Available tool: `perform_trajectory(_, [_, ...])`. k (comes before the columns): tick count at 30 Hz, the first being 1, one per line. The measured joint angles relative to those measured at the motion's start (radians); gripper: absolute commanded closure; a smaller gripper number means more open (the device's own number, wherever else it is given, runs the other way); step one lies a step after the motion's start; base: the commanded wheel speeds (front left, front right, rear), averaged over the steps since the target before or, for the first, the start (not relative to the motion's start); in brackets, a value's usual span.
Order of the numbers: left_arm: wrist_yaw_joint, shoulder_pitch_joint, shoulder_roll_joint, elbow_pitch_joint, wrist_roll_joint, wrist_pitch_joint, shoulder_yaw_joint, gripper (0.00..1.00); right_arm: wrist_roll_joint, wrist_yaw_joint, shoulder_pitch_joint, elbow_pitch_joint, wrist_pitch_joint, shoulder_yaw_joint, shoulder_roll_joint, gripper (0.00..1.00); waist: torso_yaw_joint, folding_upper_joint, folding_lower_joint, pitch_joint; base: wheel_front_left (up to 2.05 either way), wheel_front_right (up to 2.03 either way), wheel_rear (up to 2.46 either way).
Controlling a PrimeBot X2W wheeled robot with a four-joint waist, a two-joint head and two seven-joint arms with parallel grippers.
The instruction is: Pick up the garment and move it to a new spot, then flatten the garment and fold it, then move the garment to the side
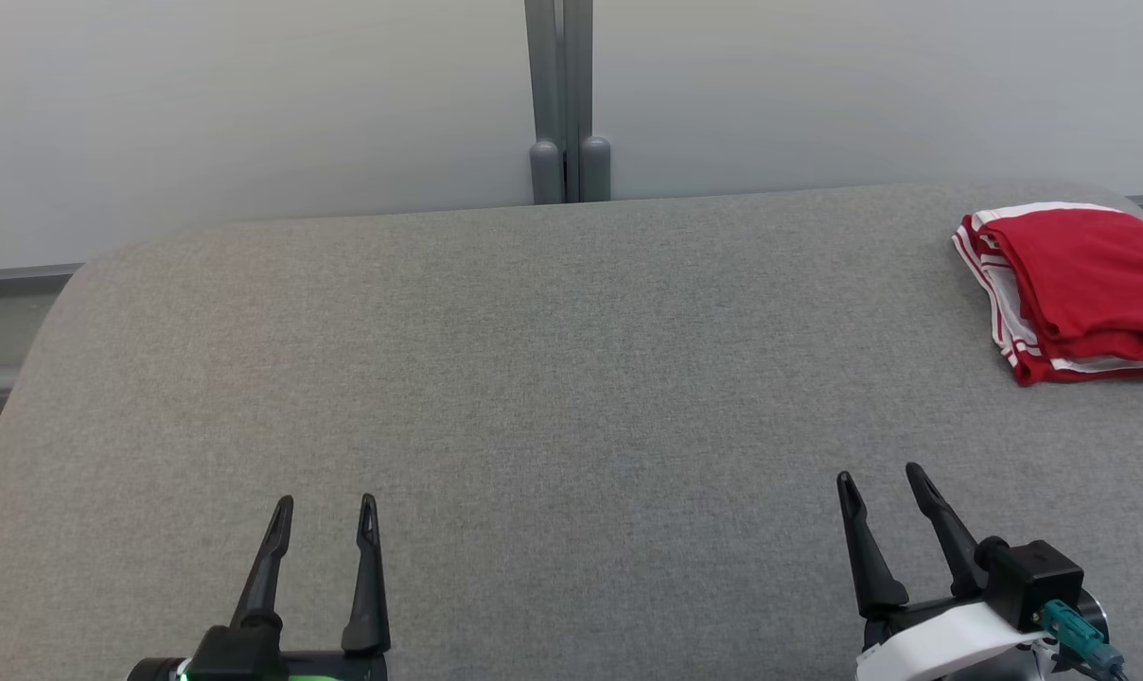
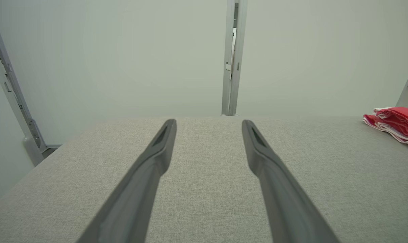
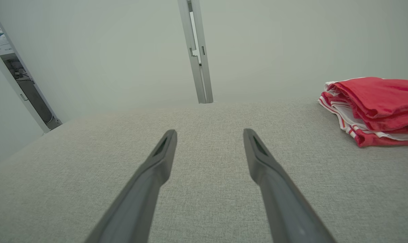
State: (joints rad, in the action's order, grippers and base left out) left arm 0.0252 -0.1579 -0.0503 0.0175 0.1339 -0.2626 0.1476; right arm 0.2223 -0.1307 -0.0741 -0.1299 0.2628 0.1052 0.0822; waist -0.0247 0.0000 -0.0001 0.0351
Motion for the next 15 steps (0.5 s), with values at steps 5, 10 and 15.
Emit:
perform_trajectory(5, [-0.008,-0.001,0.0,-0.014,-0.004,0.0,-0.001,0.0,0.0,0.0,0.0,-0.004,0.0,0.002,-0.008,0.0,-0.001,0.0,0.0,0.005,0.0,0.0,0.0])
perform_trajectory(10, [-0.009,-0.001,0.0,-0.018,-0.008,0.0,0.0,0.0,0.0,0.0,-0.001,-0.007,0.0,-0.002,-0.013,0.0,-0.005,0.0,0.0,0.004,0.0,0.0,0.0])
perform_trajectory(15, [-0.009,-0.001,0.0,-0.018,-0.013,0.0,0.001,0.0,0.0,0.0,-0.001,-0.006,0.0,-0.006,-0.016,0.0,-0.008,0.0,0.0,0.001,0.0,0.0,0.0])
